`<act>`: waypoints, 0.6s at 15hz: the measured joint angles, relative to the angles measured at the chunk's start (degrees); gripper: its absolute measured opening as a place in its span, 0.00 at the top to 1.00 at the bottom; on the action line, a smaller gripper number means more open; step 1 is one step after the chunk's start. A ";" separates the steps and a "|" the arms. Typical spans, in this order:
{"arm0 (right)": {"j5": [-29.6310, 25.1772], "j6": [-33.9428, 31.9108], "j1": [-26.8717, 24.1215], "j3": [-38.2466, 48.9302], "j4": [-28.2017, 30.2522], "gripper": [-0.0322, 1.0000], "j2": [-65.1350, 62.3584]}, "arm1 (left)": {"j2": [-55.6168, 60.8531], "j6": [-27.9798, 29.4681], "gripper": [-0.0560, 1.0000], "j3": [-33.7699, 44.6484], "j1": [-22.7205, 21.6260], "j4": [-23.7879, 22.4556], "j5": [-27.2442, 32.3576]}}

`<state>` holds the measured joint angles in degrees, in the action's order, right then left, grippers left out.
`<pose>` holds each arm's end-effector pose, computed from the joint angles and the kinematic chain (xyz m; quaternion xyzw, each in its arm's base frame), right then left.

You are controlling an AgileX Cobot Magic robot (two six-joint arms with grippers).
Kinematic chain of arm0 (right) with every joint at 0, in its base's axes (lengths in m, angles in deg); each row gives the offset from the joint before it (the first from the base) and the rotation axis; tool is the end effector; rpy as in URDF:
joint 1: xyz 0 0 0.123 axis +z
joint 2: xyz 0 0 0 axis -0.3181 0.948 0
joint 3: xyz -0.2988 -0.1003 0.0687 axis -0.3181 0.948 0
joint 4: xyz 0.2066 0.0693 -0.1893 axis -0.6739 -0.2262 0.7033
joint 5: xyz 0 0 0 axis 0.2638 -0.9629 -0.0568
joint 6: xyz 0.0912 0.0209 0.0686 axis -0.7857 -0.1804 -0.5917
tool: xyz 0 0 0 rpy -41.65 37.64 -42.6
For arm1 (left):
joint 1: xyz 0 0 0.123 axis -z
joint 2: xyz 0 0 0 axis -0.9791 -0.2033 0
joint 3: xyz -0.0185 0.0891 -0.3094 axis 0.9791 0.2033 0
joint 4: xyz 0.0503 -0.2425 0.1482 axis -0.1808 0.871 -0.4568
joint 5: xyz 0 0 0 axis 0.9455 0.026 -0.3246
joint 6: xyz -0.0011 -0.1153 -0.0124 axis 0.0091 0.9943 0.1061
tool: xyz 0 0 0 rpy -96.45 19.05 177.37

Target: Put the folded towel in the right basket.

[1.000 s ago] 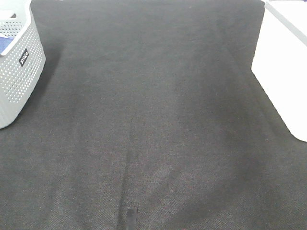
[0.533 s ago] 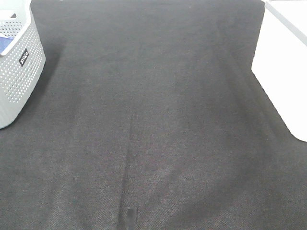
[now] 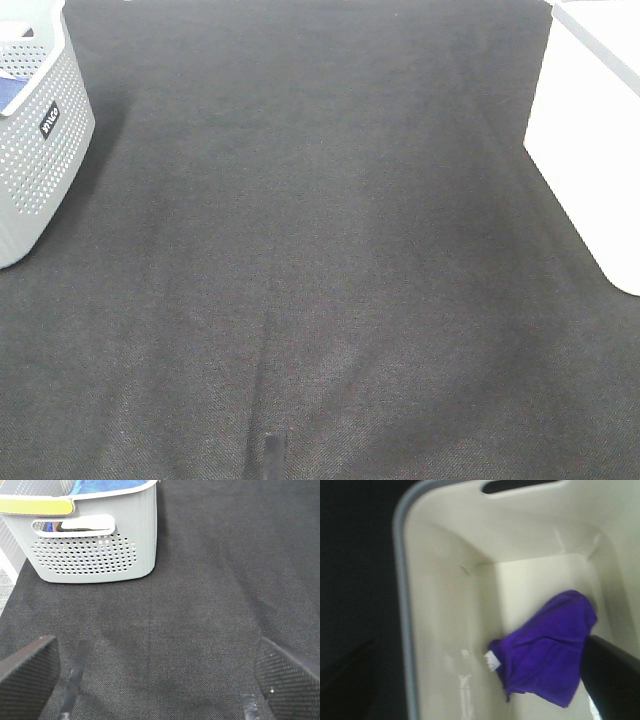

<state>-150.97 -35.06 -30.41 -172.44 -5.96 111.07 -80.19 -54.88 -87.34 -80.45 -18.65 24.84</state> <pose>0.5100 -0.0868 0.4018 0.0203 0.9446 0.0313 0.3262 0.0114 -0.0045 0.2873 0.0077 0.8470 0.0005 0.5316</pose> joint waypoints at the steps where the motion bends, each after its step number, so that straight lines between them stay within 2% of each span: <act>1: 0.00 -0.23 3.67 0.00 0.46 0.03 -2.06 | 0.00 0.00 0.01 0.00 0.00 0.00 0.00; 5: 0.06 -5.96 18.74 2.69 6.88 0.03 -11.29 | 0.00 -0.06 0.01 0.00 0.00 0.06 0.00; 7: 0.06 -8.25 22.92 10.26 6.59 0.03 -18.85 | 0.00 -0.86 0.01 0.00 0.00 0.00 0.00; 9: 0.06 -8.94 24.98 21.89 6.25 0.03 -28.53 | 0.00 -0.92 0.01 0.00 0.00 -0.40 0.00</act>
<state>-150.91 -43.99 -5.43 -150.56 0.29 82.53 -80.19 -55.80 -87.34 -80.45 -19.05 24.84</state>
